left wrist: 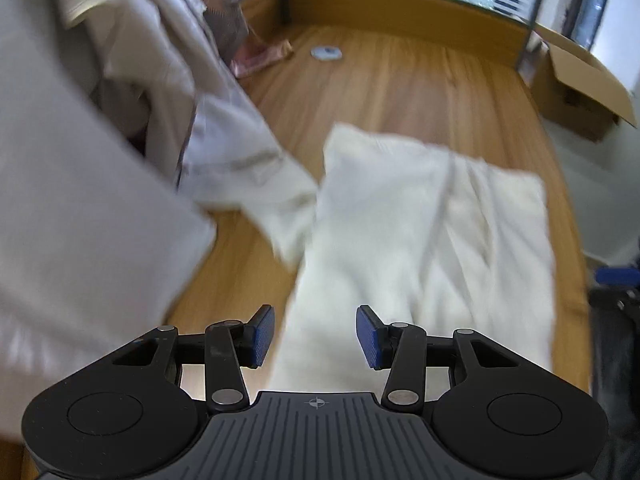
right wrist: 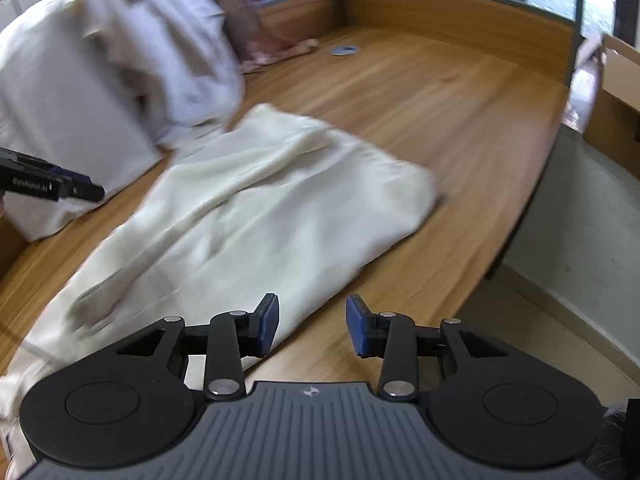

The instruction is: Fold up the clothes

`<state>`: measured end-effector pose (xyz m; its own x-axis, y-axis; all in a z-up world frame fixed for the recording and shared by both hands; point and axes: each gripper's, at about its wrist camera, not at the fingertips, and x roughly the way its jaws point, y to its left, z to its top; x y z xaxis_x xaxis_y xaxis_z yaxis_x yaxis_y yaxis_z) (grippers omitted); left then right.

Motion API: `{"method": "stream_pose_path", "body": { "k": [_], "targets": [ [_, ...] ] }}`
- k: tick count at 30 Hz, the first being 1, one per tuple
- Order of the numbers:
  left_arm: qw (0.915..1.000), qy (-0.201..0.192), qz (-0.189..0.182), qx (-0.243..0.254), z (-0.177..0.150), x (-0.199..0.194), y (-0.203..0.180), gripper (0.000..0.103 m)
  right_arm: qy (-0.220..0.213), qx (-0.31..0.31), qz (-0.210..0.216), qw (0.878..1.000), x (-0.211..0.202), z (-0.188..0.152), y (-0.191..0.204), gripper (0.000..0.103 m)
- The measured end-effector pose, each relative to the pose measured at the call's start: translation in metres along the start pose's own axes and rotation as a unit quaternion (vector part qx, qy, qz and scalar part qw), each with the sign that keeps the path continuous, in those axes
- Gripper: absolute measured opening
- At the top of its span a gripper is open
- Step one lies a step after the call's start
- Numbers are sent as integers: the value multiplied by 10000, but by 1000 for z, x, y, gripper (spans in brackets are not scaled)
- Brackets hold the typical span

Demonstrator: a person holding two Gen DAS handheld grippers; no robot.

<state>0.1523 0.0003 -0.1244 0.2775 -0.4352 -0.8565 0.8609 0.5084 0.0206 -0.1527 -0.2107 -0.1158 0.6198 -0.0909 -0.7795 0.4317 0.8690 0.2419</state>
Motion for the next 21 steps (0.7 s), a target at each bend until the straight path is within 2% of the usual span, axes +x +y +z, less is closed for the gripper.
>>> {"method": "stream_pose_path", "body": {
  "k": [3,8,14,17,19,21],
  "targets": [
    [9998,-80,-98,-137,35,37,-1,48,79,205,-182,9996,20,21,-38,42],
    [9996,51,-282,-3,80,97,-7,48,150,384,-352,9985,48,50,-81,47],
    [9983,215,-442,322,115,137,-16,47,209,537,-268,9980,79,72,-101,47],
    [9984,251,-441,251,126,149,-10,47,194,491,-216,9984,90,82,-101,48],
    [9983,256,-471,220,131,156,-6,47,180,393,-203,9989,93,86,-99,45],
    [9976,290,-589,223,134,161,-6,42,206,319,-149,9992,96,88,-100,33]
  ]
}}
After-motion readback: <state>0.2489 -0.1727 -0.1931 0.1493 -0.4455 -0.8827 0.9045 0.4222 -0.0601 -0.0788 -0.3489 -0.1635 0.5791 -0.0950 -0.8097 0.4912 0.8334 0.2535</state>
